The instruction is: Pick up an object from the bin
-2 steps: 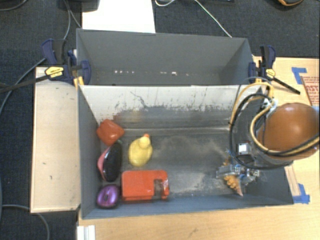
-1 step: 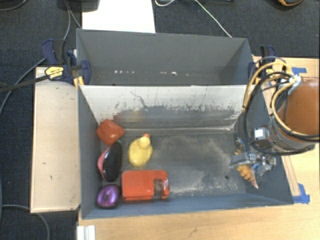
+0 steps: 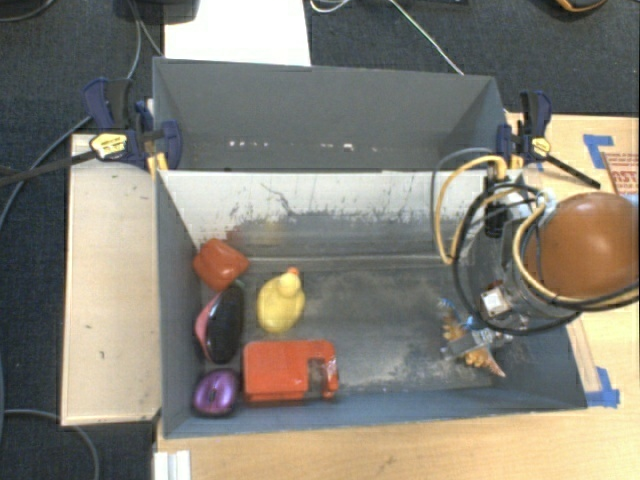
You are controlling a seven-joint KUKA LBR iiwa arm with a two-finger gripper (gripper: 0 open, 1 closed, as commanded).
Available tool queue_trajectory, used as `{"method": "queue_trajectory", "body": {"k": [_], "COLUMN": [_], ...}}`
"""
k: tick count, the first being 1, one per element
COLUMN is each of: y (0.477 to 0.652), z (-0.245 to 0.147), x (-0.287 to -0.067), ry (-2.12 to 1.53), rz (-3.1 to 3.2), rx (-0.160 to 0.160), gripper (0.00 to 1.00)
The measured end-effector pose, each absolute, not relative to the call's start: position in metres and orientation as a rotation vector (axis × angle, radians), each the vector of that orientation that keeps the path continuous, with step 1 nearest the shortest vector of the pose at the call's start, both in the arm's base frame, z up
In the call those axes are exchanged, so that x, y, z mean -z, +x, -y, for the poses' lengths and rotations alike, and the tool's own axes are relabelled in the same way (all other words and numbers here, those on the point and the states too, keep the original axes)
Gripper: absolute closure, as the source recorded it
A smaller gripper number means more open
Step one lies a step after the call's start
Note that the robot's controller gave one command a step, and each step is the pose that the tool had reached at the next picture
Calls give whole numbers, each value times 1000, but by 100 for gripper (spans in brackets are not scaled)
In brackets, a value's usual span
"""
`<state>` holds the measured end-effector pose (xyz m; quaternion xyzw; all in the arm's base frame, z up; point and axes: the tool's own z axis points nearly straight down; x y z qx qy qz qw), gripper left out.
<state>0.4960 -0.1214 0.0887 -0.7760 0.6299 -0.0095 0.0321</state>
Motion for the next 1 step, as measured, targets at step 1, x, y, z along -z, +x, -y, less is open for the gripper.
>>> {"method": "queue_trajectory", "body": {"k": [1], "y": [494], "z": [122], "x": [-173], "ry": [-2459], "rz": [-1864], "rx": [13], "gripper": [100]}}
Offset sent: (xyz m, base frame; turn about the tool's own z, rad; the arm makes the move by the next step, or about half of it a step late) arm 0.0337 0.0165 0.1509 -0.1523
